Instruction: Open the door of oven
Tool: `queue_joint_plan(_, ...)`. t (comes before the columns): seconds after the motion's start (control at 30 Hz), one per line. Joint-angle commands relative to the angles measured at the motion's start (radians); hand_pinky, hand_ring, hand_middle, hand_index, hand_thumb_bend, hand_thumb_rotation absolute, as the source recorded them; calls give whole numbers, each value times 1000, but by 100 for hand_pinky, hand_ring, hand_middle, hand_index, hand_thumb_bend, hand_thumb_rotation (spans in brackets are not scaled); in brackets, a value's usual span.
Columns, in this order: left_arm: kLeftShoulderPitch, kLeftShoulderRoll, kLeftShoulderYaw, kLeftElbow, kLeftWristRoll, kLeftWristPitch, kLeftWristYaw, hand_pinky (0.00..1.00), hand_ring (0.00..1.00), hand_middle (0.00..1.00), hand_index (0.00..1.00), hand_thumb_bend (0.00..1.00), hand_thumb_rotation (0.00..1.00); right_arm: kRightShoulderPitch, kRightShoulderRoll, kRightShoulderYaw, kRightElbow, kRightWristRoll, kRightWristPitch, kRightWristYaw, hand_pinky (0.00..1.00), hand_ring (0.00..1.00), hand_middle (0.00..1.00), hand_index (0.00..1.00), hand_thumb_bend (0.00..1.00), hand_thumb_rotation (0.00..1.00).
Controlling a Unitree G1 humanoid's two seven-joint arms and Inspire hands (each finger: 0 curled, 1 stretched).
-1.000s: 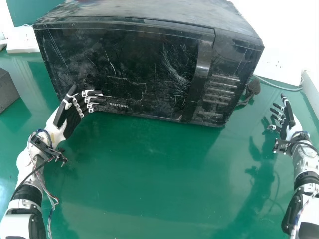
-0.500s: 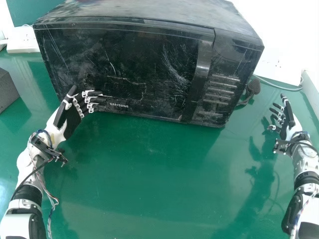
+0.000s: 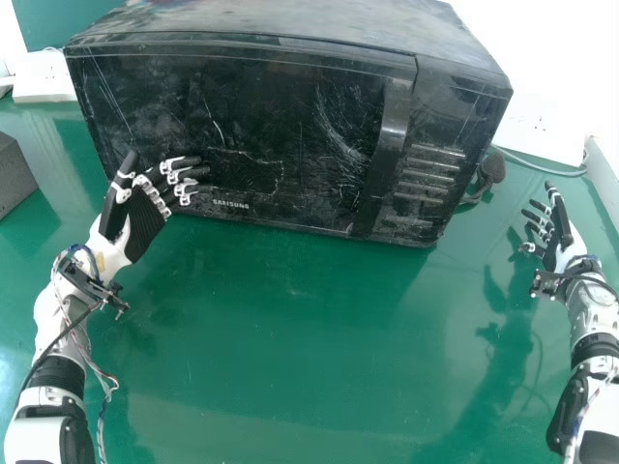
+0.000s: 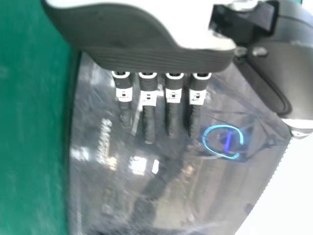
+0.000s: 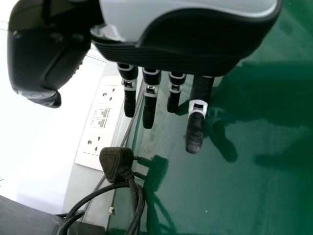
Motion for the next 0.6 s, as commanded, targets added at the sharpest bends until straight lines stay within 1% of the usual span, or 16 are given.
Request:
queue_joint_plan(0.0, 23, -9, 8, -20, -16, 6, -13, 49, 74, 83, 78, 100, 86, 55, 10, 10, 37, -18, 53, 2, 75, 79, 85, 90, 76, 100)
queue_joint_plan(0.13, 36, -17, 5, -56, -30, 17, -30, 48, 72, 81, 77, 100, 87, 59, 8, 6, 38, -15, 51, 8, 75, 80, 85, 87, 76, 100)
queue_joint_plan(0.27, 54, -26, 5, -106, -50, 52, -39, 48, 70, 79, 75, 100, 84, 56, 10, 2, 37, -12, 53, 2, 67, 79, 86, 89, 76, 100)
queue_joint_plan(0.4, 68, -31, 1, -140, -68, 79, -63, 48, 70, 79, 76, 100, 83, 54, 11, 4, 37, -14, 56, -2, 65, 78, 87, 90, 77, 100)
queue_joint_plan(0.5, 79, -37, -1, -166, -75, 102, -72, 47, 68, 77, 75, 100, 81, 53, 11, 6, 37, -16, 56, -1, 64, 77, 86, 89, 76, 100)
queue_joint_plan(0.57, 87, -40, -4, -181, -81, 111, -82, 47, 67, 77, 75, 100, 81, 55, 10, 6, 37, -16, 52, 6, 69, 78, 86, 89, 76, 100)
